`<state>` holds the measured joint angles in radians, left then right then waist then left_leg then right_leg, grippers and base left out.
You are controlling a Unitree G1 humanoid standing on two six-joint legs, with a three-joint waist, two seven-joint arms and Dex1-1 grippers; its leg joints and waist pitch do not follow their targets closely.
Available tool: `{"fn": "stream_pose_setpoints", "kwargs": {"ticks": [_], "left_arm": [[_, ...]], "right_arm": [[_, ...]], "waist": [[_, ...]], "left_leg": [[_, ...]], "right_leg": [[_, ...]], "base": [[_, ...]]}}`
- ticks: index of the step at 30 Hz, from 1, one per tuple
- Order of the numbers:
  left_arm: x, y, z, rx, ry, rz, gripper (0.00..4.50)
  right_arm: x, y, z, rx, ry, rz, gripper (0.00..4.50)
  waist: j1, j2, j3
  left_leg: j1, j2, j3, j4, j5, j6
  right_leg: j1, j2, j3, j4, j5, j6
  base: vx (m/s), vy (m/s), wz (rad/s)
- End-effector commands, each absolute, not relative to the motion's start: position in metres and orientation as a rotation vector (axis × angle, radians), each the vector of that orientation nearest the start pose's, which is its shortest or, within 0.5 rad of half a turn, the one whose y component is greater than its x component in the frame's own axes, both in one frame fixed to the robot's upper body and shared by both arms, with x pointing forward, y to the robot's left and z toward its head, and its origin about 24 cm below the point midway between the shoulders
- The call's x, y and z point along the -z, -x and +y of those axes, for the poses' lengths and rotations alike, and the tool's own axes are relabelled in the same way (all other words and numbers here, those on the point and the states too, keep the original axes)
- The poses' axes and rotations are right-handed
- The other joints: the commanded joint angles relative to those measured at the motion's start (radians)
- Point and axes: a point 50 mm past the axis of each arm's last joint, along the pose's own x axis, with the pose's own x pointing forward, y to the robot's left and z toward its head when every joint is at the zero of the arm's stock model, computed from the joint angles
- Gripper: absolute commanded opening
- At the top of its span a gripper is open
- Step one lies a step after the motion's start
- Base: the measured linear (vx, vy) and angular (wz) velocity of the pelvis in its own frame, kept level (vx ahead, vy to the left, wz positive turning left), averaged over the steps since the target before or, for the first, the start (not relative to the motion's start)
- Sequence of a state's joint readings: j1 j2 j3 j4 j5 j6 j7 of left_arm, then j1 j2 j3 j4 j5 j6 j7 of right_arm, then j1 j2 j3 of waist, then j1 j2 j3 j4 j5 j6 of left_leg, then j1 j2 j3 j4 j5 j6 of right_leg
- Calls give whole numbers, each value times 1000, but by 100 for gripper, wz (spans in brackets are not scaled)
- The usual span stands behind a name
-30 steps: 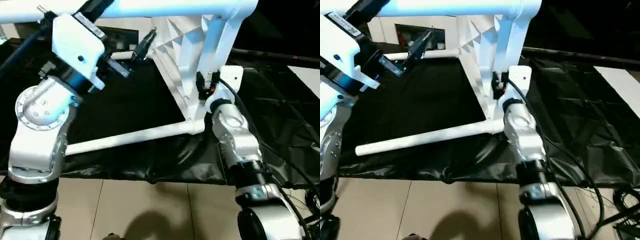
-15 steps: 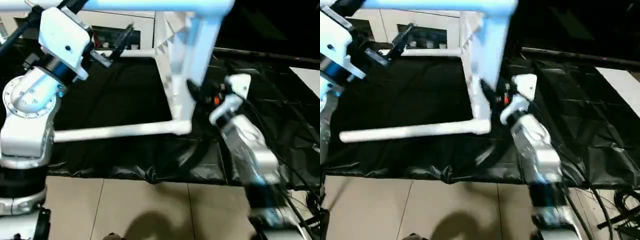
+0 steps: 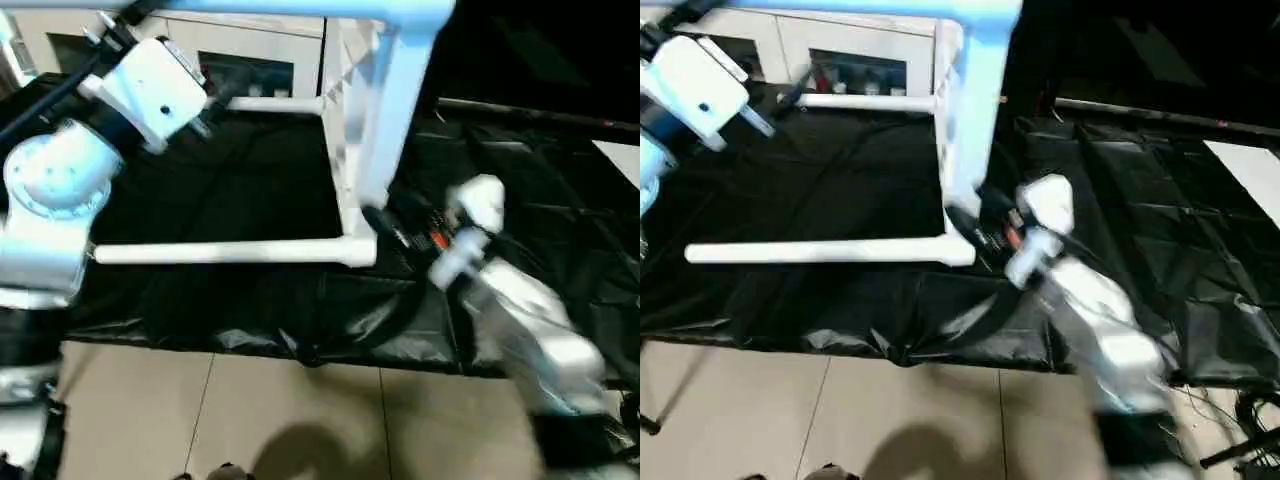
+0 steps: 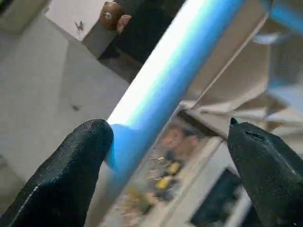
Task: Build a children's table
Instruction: Flip table
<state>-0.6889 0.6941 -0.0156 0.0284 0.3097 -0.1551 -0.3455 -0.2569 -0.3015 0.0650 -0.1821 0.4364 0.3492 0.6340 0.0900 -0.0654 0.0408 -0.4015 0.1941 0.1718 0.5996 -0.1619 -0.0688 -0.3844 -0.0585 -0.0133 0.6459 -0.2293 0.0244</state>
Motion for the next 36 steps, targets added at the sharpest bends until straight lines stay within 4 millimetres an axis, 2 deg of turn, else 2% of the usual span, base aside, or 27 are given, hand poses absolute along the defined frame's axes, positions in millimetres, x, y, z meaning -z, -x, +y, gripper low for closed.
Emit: {"fn": "stream_pose_setpoints", "kwargs": {"ticks": [1,6,7,13,14,15,18,22,23,24,31,36], "left_arm": [[-275,-321,193,182,-1195,-665,450],[-284,-328,198,93,-1281,-690,450],[-286,-334,203,52,-1306,-670,450],[-291,-344,212,-22,-1321,-654,450],[-291,-345,212,-18,-1313,-654,420],[-289,-347,211,6,-1297,-643,420],[-284,-350,211,28,-1277,-609,394],[-284,-353,214,26,-1265,-594,360],[-284,-353,214,27,-1263,-593,335],[-285,-353,214,32,-1258,-593,335],[-284,-353,214,82,-1081,-468,269],[-283,-356,220,74,-864,-380,258]], "right_arm": [[-127,-270,-121,-927,-62,-71,265],[-130,-272,-109,-938,-66,-86,265],[-133,-273,-104,-938,-84,-101,265],[-137,-280,-92,-910,-123,-125,265],[-137,-281,-89,-906,-127,-126,268],[-136,-282,-86,-907,-134,-129,268],[-137,-282,-79,-915,-149,-139,268],[-140,-283,-75,-918,-166,-153,268],[-140,-283,-75,-918,-167,-153,268],[-140,-282,-75,-920,-168,-154,268],[-139,-283,-74,-922,-169,-160,268],[-139,-288,-80,-886,-148,-165,268]], "waist": [[2,18,-51],[2,17,-51],[2,16,-51],[2,23,-54],[5,23,-55],[5,26,-55],[7,27,-56],[12,28,-51],[12,28,-51],[12,28,-51],[21,29,-50],[26,26,-49]], "left_leg": [[33,32,-17,-82,-277,-67],[37,32,-18,-81,-287,-73],[36,32,-18,-81,-280,-78],[37,30,-18,-80,-256,-89],[38,31,-18,-80,-252,-92],[38,31,-19,-80,-249,-95],[39,31,-18,-80,-251,-98],[42,33,-19,-84,-298,-103],[41,33,-19,-85,-304,-104],[42,33,-19,-85,-310,-105],[43,33,-18,-86,-305,-113],[40,32,-16,-86,-294,-103]], "right_leg": [[15,-63,27,-83,-156,-99],[8,-62,26,-82,-171,-113],[8,-62,26,-79,-156,-116],[8,-62,25,-72,-84,-128],[10,-63,25,-71,-69,-131],[10,-63,25,-69,-59,-132],[11,-64,24,-67,-36,-140],[7,-65,26,-72,-98,-133],[7,-66,26,-73,-109,-132],[7,-66,27,-74,-117,-130],[5,-66,26,-72,-102,-141],[7,-68,28,-76,-125,-144]], "base": [[0,0,0],[0,0,0],[0,0,0],[0,0,0],[0,0,0],[0,0,0],[0,0,0],[0,0,0],[0,0,0],[0,0,0],[0,0,0],[0,0,0]]}}
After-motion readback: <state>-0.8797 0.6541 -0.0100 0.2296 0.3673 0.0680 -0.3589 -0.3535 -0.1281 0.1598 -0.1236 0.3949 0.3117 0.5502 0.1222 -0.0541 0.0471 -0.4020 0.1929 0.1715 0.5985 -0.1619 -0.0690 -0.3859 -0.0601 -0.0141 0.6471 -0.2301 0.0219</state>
